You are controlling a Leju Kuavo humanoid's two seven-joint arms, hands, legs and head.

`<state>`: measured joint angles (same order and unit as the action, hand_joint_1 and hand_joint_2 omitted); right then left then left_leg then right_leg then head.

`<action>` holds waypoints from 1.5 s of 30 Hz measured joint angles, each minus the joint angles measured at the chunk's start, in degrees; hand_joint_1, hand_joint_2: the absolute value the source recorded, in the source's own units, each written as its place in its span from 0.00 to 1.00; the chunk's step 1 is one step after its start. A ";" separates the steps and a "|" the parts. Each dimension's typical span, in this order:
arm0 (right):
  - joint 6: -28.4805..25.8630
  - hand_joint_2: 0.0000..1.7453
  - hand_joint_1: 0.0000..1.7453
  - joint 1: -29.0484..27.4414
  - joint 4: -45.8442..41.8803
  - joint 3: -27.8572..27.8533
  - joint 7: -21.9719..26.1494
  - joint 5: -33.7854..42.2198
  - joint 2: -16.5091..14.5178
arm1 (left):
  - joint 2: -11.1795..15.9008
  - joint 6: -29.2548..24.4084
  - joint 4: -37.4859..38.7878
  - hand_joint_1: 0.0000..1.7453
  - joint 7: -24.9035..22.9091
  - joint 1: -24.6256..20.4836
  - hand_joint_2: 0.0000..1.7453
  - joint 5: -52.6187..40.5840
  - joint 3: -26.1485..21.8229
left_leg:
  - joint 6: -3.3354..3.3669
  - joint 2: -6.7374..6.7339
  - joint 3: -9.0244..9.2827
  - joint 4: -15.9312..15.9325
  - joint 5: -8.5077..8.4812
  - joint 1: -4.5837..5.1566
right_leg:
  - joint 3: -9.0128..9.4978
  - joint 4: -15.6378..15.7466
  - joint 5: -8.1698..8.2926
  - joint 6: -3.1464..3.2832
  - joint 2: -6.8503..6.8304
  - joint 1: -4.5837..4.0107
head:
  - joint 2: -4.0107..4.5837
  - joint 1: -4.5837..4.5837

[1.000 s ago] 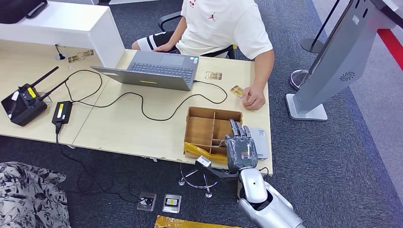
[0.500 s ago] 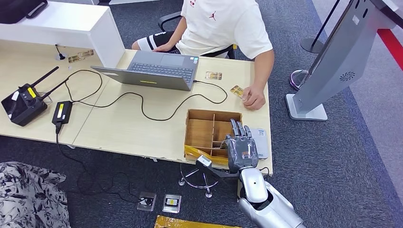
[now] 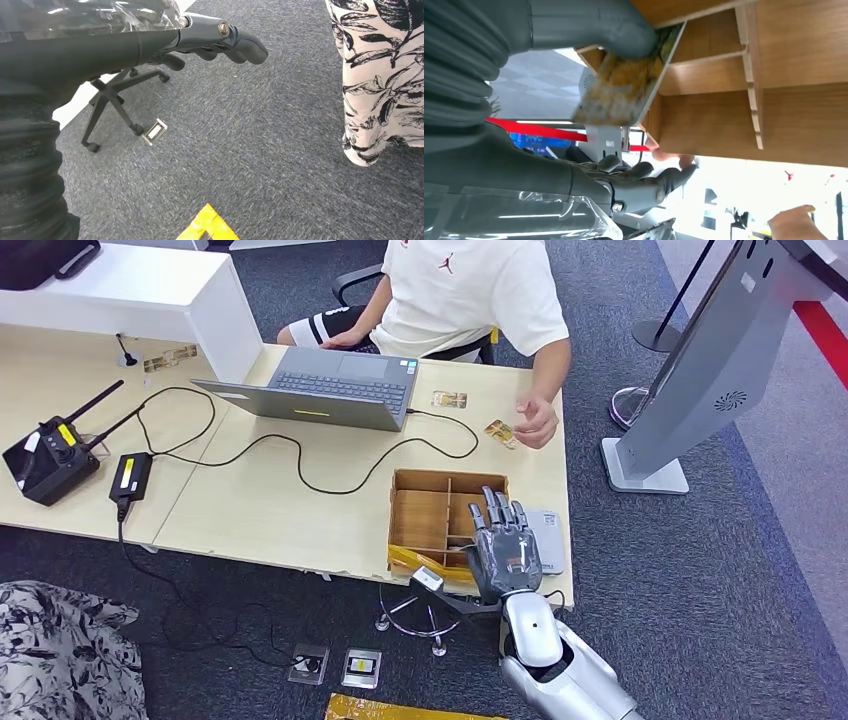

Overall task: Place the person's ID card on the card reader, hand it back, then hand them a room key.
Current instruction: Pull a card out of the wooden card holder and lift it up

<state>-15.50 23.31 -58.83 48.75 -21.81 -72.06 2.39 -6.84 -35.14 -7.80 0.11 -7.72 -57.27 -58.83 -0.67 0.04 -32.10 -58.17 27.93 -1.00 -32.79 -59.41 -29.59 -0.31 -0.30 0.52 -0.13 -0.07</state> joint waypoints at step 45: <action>1.89 1.00 0.28 -1.63 -4.28 -1.31 -1.15 -1.50 2.24 | 0.04 0.10 0.00 0.00 1.22 0.00 1.00 -1.51 -0.45 | 0.00 0.00 0.00 0.00 -0.01 0.00 | 0.00 0.00 0.03 0.00 0.01 0.00 | 0.00 0.01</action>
<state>-13.62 21.69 -63.11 47.43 -22.97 -73.56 4.63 -6.80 -35.03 -7.80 1.33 -7.72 -58.77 -59.28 -0.67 0.04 -32.10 -58.17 27.92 -1.00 -32.79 -59.41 -29.56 -0.32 -0.30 0.53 -0.13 -0.07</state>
